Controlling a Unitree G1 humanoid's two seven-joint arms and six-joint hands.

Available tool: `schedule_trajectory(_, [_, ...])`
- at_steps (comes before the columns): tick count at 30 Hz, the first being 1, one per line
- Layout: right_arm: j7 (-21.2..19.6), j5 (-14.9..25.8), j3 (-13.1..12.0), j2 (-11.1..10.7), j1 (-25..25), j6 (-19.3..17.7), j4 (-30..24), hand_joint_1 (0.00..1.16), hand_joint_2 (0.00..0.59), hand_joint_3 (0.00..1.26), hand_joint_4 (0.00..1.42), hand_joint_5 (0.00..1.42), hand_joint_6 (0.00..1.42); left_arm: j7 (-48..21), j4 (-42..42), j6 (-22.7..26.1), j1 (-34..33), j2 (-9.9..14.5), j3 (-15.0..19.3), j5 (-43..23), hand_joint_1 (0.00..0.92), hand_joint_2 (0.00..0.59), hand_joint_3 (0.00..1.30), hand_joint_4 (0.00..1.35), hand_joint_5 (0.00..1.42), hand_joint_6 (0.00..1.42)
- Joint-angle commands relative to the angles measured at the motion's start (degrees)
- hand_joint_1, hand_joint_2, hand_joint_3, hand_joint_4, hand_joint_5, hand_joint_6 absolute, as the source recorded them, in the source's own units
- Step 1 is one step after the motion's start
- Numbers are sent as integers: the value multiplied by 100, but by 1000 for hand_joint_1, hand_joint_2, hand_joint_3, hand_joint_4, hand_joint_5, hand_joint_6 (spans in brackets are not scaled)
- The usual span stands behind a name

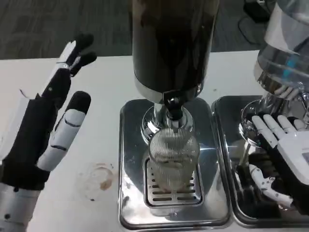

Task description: Grasp the cup under the faucet to collect the drink, then remove the cup.

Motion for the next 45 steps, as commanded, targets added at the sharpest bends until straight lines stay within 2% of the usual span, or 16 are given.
schedule_trajectory(1, [74, 94, -46, -205, -154, -147, 163, 138, 539, 0, 0, 0, 0, -776, -255, 323, -271, 214, -39, -598, 0, 264, 126, 0, 150, 74])
schedule_trajectory(6, [36, 123, 25, -74, -227, -42, 246, 136, 539, 0, 0, 0, 0, -1573, -567, 688, -340, 411, 23, -1310, 0, 285, 145, 0, 185, 116])
schedule_trajectory(13, [3, 53, 112, 35, -229, 16, 273, 133, 539, 0, 0, 0, 0, -2662, -997, 1989, -435, 697, 99, -2442, 0, 315, 104, 0, 132, 88])
schedule_trajectory(18, [-30, 4, 170, 79, -285, 28, 326, 133, 543, 0, 0, 0, 0, -3213, -1152, 2696, -566, 749, 249, -2964, 0, 294, 104, 0, 143, 83])
schedule_trajectory(30, [-82, -61, 312, 237, -415, 124, 467, 149, 550, 0, 0, 0, 0, -3724, -1486, 3217, -508, 688, 615, -3074, 0, 298, 121, 0, 185, 116])
schedule_trajectory(32, [-126, -87, 314, 283, -416, 156, 471, 152, 553, 0, 0, 0, 0, -3774, -1498, 3259, -545, 698, 599, -3018, 0, 298, 141, 0, 196, 118])
schedule_trajectory(35, [-132, -106, 344, 371, -432, 245, 475, 156, 556, 0, 0, 0, 0, -3865, -1456, 3352, -634, 724, 576, -2967, 0, 261, 177, 0, 222, 121])
schedule_trajectory(41, [-180, -169, 412, 462, -387, 355, 432, 170, 554, 0, 0, 0, 0, -4162, -1200, 3544, -877, 732, 450, -2889, 0, 243, 181, 0, 217, 120])
schedule_trajectory(45, [-181, -227, 461, 546, -360, 452, 389, 177, 554, 0, 0, 0, 0, -4341, -1131, 3679, -1047, 730, 351, -2828, 0, 218, 166, 0, 148, 55])
